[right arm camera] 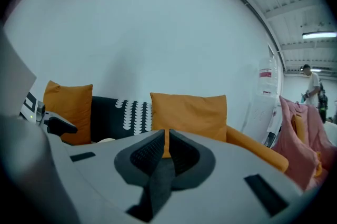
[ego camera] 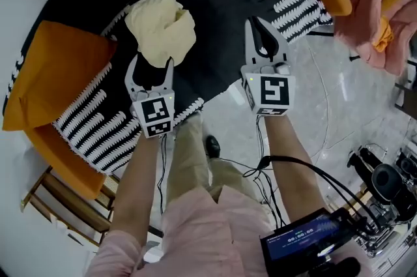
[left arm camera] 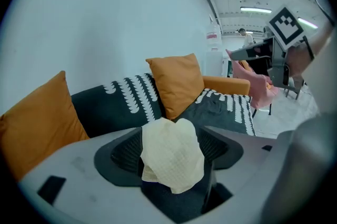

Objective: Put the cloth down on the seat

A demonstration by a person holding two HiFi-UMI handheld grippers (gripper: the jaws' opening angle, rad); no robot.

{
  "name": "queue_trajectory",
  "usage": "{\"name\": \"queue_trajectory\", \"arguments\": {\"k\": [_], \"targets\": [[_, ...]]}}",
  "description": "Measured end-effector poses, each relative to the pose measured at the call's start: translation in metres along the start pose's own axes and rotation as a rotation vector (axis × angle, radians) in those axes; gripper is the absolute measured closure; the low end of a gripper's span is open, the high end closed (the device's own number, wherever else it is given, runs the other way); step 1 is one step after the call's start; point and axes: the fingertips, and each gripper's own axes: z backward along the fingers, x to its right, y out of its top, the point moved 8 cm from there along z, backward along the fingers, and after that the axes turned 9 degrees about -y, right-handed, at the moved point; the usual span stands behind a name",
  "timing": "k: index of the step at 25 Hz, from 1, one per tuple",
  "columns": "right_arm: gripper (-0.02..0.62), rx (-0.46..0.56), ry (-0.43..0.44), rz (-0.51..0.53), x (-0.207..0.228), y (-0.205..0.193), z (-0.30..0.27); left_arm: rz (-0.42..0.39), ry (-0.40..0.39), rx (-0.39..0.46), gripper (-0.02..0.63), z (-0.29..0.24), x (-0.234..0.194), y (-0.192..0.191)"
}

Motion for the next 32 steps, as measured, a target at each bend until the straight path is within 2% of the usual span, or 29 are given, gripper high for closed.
{"name": "queue_trajectory", "arguments": {"k": [5,9,11,15,18,22,26,32], "targets": [[0.568,0.05,-0.009,-0.018,-0.002,0.025,0.027,0.004,-0.004,0.115,0.278,0.039,0.01,0.037],[0.566,0.072,-0.004,-0.035,0.001,0.053,0.068,0.01,-0.011,0.225,0.279,0.084,0.027,0.078],[0.566,0.114,-0.008,-0.045,0.005,0.07,0.084,0.002,-0.01,0.286,0.297,0.104,0.035,0.102],[0.568,0.21,-0.009,-0.067,0.014,0.105,0.114,-0.025,-0.018,0.386,0.377,0.14,0.056,0.142],[0.569,0.272,0.008,-0.086,0.019,0.136,0.149,-0.013,-0.005,0.457,0.471,0.177,0.077,0.168],[0.574,0.338,0.019,-0.091,0.024,0.175,0.192,-0.03,0.037,0.5,0.567,0.221,0.097,0.196],[0.592,0.393,0.008,-0.098,0.029,0.198,0.227,-0.057,0.07,0.562,0.583,0.258,0.111,0.217],[0.594,0.418,-0.004,-0.099,0.029,0.213,0.276,-0.034,0.064,0.594,0.586,0.301,0.136,0.244]]}}
